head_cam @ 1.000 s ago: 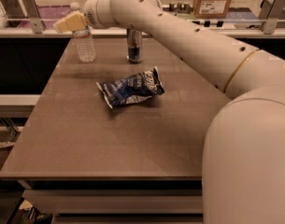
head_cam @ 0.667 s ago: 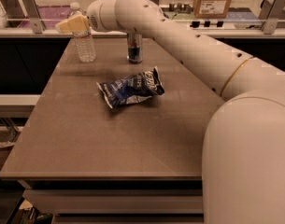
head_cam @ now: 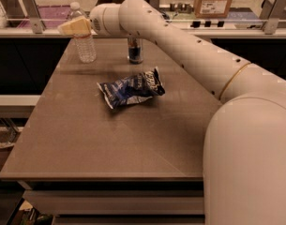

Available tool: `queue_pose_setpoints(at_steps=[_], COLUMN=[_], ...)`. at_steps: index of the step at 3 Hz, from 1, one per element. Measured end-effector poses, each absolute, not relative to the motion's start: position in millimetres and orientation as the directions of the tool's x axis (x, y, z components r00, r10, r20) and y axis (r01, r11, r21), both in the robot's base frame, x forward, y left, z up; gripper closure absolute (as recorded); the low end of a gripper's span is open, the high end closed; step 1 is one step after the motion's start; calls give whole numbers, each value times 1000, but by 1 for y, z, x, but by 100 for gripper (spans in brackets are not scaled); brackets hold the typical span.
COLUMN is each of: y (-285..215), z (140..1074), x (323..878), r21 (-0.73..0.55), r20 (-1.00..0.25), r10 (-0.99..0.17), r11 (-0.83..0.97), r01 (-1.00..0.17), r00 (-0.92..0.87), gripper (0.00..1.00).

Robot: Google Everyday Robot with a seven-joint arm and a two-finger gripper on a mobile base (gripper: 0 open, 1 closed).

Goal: Pick water bottle

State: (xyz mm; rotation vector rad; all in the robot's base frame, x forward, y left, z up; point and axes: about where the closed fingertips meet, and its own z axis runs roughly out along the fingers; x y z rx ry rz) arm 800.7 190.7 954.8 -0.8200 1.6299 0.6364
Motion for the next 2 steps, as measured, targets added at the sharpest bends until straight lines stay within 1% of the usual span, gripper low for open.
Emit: queue_pose_setpoints(at_steps=[1,2], y=[193,195], z=[954,953], x=[800,800], r21=[-20,-19], r20=[-978,-978], r10=[-177,-177], r11=[607,605], r01=[-794,-796], r00=[-111,-112], gripper=[14,36])
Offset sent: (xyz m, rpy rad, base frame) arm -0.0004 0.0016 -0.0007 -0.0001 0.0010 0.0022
